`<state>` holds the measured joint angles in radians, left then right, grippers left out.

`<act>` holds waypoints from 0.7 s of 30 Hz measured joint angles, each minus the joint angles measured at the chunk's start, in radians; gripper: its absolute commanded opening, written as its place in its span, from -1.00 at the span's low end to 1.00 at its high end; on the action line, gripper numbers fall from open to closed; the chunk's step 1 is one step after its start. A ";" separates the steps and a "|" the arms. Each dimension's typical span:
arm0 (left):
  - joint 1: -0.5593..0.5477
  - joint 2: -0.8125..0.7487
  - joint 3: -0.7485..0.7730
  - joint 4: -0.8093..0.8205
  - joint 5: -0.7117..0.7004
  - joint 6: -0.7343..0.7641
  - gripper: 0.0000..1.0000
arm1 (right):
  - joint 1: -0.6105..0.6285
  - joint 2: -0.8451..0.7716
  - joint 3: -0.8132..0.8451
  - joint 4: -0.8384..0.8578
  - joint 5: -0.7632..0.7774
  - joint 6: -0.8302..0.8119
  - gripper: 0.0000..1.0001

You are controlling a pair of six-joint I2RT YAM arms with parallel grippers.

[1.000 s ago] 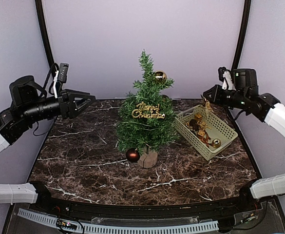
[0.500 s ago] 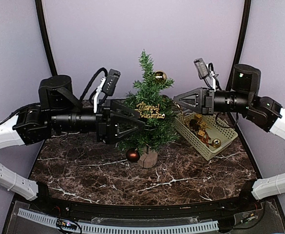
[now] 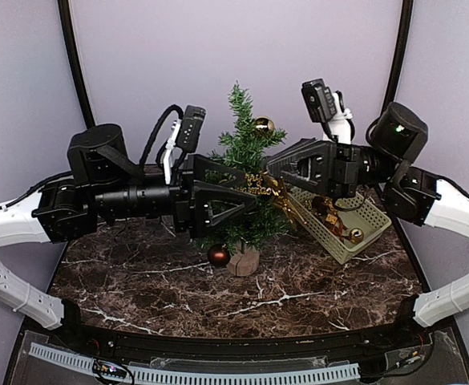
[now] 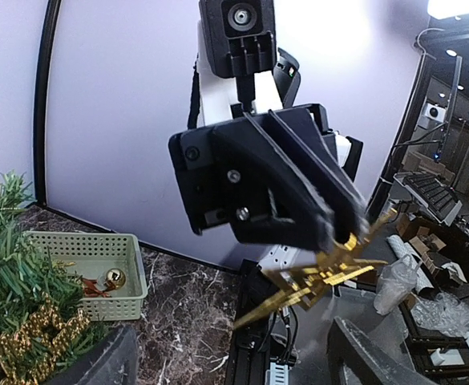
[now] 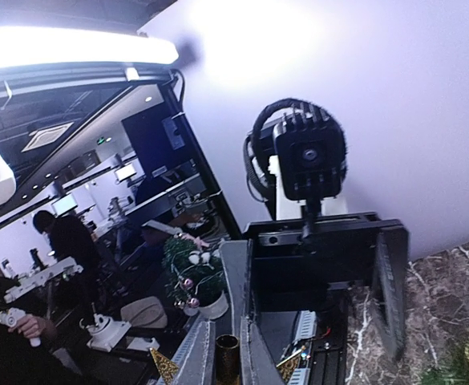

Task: Decorate the small christmas tree
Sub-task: Pass from the right arm to the left

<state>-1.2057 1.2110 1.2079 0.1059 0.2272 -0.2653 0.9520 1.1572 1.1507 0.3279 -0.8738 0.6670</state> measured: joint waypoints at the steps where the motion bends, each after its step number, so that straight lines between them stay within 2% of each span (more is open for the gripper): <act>1: -0.001 0.006 0.002 0.003 0.000 0.008 0.72 | 0.019 0.021 0.007 0.015 -0.012 0.008 -1.00; 7: -0.002 0.061 0.034 0.006 0.032 0.062 0.71 | 0.074 0.096 0.058 0.052 -0.061 0.046 -1.00; 10: -0.003 0.068 0.037 0.010 0.076 0.080 0.46 | 0.084 0.101 0.074 0.072 -0.074 0.059 -1.00; 19: -0.003 0.074 0.037 0.056 0.198 0.099 0.38 | 0.101 0.117 0.092 0.105 -0.093 0.084 -1.00; 21: -0.003 0.074 0.037 0.072 0.222 0.099 0.30 | 0.102 0.123 0.093 0.107 -0.096 0.092 -1.00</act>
<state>-1.2091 1.2854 1.2446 0.1780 0.4496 -0.1665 1.0538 1.2800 1.2438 0.4347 -0.9699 0.7593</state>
